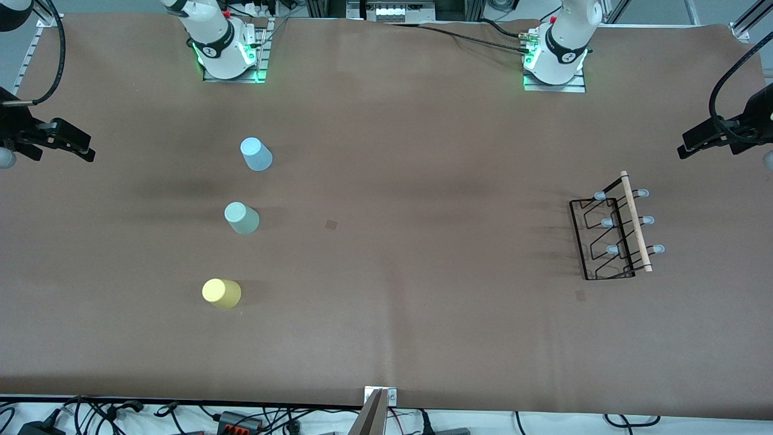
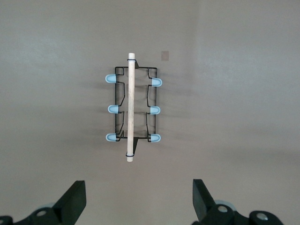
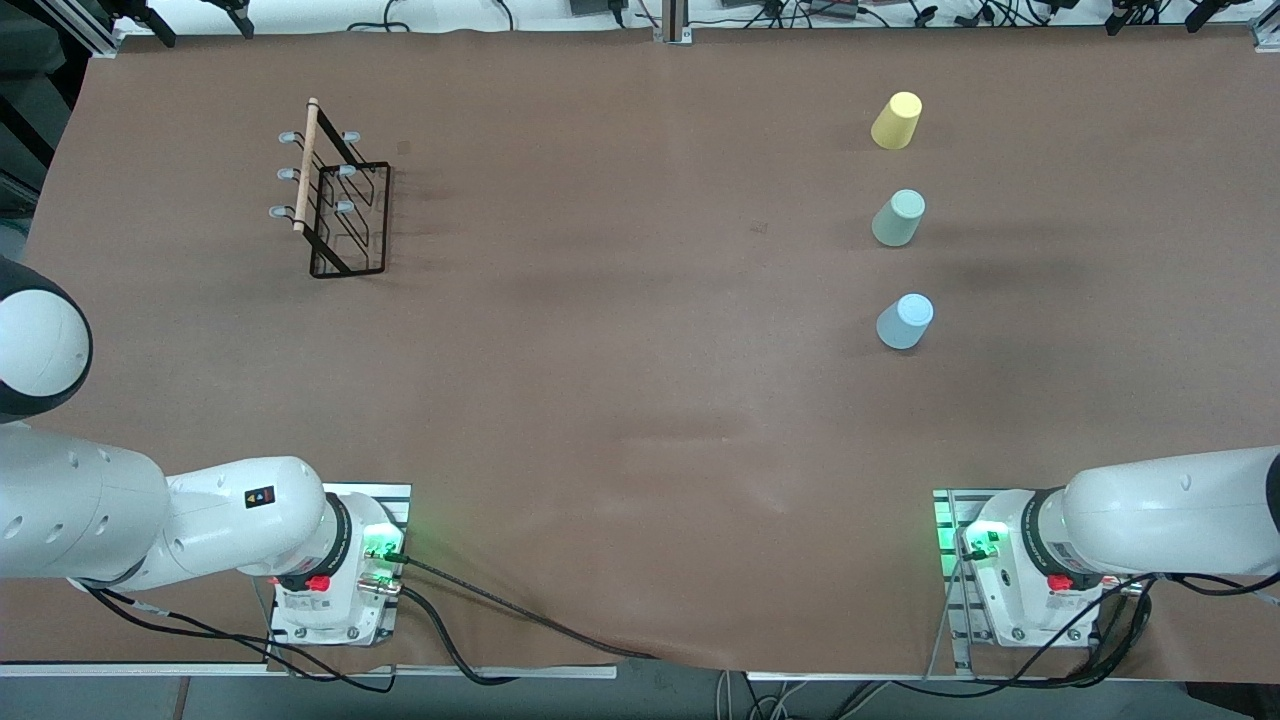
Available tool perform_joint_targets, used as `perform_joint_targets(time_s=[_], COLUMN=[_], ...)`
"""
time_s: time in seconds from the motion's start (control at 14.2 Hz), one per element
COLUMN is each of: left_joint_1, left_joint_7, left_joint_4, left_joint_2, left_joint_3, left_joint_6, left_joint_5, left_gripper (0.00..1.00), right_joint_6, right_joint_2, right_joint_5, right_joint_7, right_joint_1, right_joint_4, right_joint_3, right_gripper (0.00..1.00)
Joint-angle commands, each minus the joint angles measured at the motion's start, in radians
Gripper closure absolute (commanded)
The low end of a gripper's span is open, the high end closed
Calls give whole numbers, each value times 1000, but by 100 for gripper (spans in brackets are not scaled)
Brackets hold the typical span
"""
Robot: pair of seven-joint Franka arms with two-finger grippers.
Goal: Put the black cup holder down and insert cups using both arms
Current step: 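Reach the left gripper to the holder dowel while the right gripper moves toward cups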
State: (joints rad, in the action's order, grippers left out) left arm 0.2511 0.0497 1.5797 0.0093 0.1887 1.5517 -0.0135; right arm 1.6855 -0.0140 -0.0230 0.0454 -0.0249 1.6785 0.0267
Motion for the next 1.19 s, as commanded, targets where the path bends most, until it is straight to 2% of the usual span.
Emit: perform_joint_targets(time_s=[0.0, 0.49, 0.7, 0.91, 0.98, 1.12], left_joint_1=[7, 5, 14, 13, 14, 48], left_joint_7=[-22, -16, -24, -33, -66, -148], left_joint_4=[8, 34, 227, 498, 522, 519], left_joint_2=[-8, 8, 5, 9, 33, 87], left_joint_3=[5, 9, 9, 11, 9, 2], left_joint_6=[10, 62, 268, 604, 654, 672], left_joint_5=[-28, -16, -14, -13, -13, -13], left_gripper=[0, 0, 0, 0, 0, 0], right_joint_6=[0, 3, 2, 2, 5, 3], right_joint_2=[-18, -12, -12, -7, 0, 17], right_joint_5=[-14, -14, -14, -14, -14, -14], right_joint_7=[13, 13, 13, 13, 13, 13], right_joint_1=[-1, -1, -1, -1, -1, 0], right_joint_4=[10, 7, 9, 10, 10, 9], right_joint_3=[-4, -4, -4, -4, -4, -4], right_gripper=[0, 0, 0, 0, 0, 0])
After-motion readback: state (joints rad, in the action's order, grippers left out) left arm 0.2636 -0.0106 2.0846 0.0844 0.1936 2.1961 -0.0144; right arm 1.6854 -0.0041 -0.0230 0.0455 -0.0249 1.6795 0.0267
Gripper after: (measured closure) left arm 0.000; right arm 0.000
